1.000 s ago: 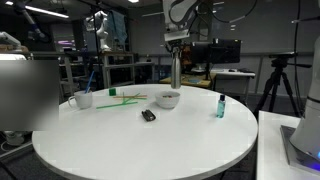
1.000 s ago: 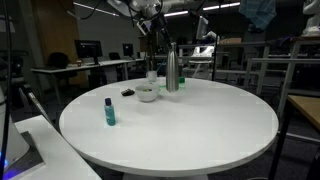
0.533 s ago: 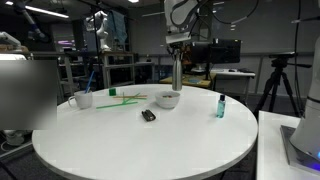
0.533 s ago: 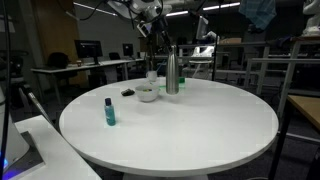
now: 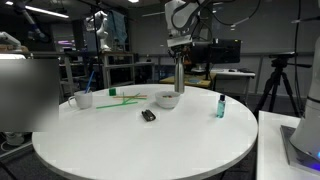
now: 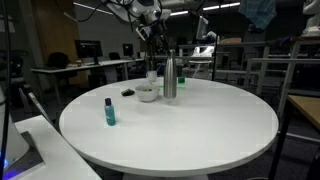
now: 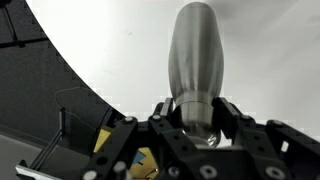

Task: Move the silver flask from the left to the right

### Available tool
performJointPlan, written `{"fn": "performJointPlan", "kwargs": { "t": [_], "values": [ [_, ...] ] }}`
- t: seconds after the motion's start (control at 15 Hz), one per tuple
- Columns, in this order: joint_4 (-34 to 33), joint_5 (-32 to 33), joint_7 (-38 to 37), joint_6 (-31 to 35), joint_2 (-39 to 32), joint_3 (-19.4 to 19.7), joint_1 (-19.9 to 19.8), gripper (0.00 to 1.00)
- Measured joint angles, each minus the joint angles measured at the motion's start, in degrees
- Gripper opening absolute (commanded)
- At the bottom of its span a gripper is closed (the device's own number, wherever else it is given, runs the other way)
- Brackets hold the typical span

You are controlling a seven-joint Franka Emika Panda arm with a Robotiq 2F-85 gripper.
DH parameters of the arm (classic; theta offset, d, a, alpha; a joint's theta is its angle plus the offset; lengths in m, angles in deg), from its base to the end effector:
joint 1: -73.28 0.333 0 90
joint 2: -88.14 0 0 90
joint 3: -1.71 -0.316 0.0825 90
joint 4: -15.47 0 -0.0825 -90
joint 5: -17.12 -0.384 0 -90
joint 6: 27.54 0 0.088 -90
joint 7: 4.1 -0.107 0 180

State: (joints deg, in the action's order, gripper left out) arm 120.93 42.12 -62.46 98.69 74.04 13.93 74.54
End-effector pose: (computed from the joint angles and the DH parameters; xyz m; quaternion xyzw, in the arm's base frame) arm 0.6200 -0.1266 0.4125 0.8663 -0.4511 0.1354 0.1666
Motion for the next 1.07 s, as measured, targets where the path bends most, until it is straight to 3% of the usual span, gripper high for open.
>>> {"fn": "performJointPlan", "kwargs": {
  "t": [1.07],
  "values": [
    [1.91, 0.00, 0.00, 3.81, -0.17, 0.00, -0.47, 0.23]
  ]
}}
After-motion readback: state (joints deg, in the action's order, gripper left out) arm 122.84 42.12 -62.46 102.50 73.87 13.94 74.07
